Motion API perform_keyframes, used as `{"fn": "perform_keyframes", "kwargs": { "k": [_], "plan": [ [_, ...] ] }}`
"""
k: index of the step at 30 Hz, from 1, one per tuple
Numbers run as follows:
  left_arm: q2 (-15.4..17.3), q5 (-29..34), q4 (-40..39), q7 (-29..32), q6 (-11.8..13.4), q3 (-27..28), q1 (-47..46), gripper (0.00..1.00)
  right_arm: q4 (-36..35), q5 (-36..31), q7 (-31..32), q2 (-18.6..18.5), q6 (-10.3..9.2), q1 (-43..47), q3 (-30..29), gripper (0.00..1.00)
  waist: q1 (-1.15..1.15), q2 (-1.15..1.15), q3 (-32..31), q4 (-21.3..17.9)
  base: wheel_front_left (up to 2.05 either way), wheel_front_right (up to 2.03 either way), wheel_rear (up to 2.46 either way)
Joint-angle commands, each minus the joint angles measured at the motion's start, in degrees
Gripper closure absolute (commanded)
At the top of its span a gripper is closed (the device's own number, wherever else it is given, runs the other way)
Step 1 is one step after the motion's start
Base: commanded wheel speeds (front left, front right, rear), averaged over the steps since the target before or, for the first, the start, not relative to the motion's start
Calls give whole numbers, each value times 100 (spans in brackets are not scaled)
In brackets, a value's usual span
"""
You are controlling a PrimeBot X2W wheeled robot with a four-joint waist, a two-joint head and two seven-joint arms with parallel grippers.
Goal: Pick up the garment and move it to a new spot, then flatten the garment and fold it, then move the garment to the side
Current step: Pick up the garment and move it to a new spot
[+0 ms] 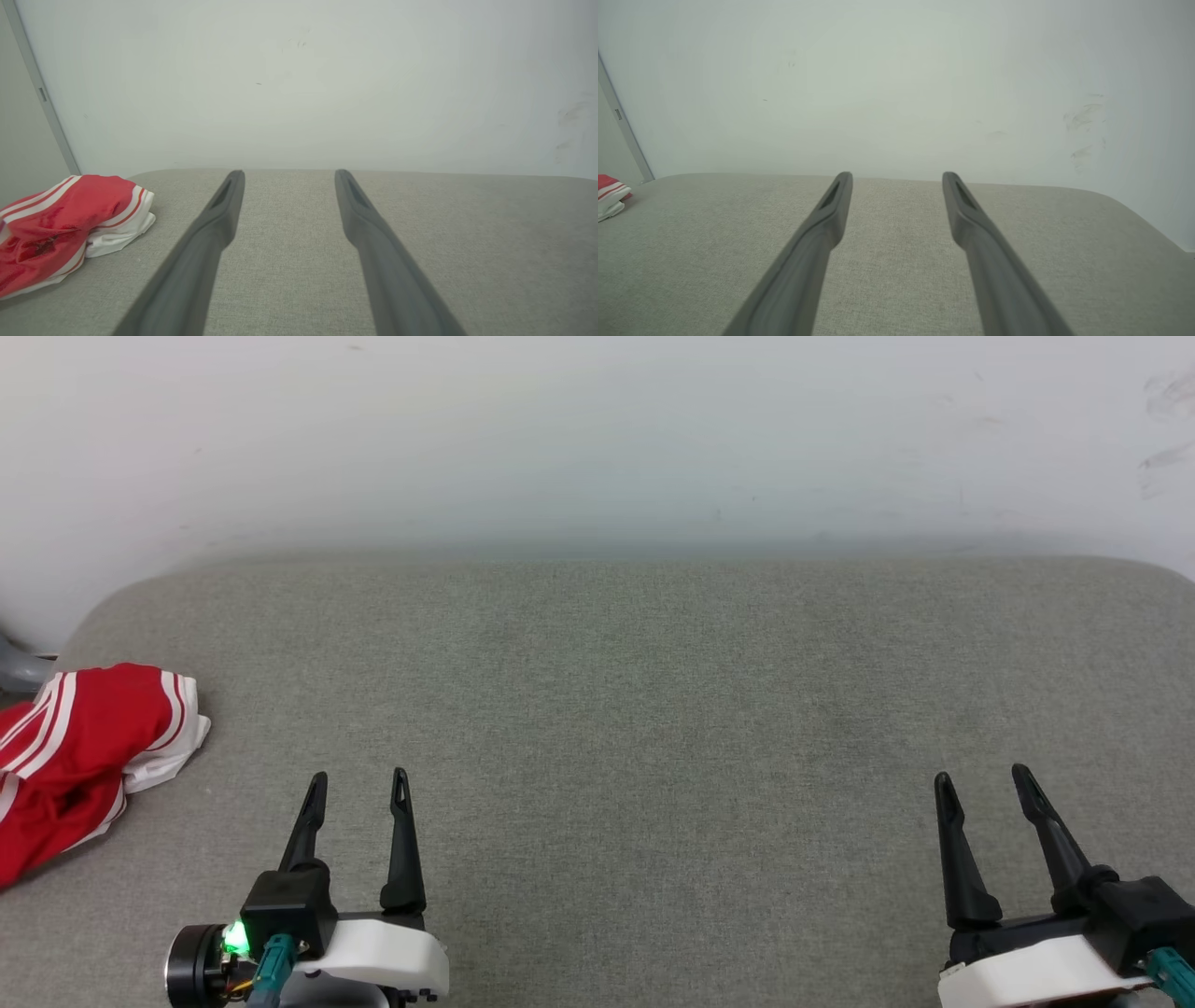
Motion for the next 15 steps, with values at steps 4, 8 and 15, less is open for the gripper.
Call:
{"fn": "perform_keyframes", "kwargs": {
  "k": [4,8,15],
  "plan": [
    [-8,80,-11,-48,-41,38,63,0,-46,35,-53,-4,-2,74,11,0,0,0,15,-3,0,0,0],
    [-14,4,33,-43,-75,61,49,0,-34,170,-53,-2,-3,68,-18,0,0,0,23,1,0,0,0],
    [-16,-179,104,-43,-107,68,45,0,12,304,-52,-2,-3,78,-28,0,0,0,13,12,0,0,0]
  ]
}}
